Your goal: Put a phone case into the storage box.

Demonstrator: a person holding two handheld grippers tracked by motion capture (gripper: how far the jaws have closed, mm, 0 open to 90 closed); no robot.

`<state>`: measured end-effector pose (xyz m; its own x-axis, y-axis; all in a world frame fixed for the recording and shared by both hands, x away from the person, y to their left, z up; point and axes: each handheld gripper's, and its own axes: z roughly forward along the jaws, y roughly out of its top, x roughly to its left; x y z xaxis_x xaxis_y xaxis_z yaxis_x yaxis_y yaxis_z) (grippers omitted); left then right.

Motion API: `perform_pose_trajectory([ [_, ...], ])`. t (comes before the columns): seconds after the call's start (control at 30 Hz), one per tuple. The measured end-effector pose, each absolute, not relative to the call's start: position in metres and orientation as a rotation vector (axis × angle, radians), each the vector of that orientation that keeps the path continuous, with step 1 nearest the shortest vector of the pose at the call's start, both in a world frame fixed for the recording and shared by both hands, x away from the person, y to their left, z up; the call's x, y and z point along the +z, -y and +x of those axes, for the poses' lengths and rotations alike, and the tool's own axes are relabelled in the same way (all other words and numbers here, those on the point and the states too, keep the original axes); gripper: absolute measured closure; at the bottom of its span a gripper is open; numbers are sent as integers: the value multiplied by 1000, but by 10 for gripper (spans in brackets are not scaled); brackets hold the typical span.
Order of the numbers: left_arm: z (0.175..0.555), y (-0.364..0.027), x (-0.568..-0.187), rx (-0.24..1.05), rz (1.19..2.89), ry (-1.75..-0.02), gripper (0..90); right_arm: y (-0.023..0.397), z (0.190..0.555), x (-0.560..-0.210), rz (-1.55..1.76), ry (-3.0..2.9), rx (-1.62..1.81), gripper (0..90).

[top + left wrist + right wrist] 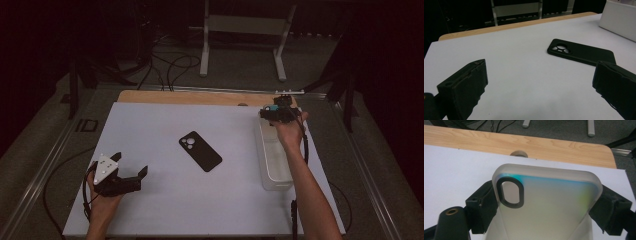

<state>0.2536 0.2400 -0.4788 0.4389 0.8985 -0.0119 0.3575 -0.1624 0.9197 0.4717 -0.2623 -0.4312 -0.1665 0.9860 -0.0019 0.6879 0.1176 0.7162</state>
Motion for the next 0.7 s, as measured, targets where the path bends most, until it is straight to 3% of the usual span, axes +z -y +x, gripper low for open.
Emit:
perform_pose_trajectory([
  [0.7, 254, -240, -479, 702, 1735, -1093, 4, 267, 473, -429, 1615, -1909, 850, 97],
])
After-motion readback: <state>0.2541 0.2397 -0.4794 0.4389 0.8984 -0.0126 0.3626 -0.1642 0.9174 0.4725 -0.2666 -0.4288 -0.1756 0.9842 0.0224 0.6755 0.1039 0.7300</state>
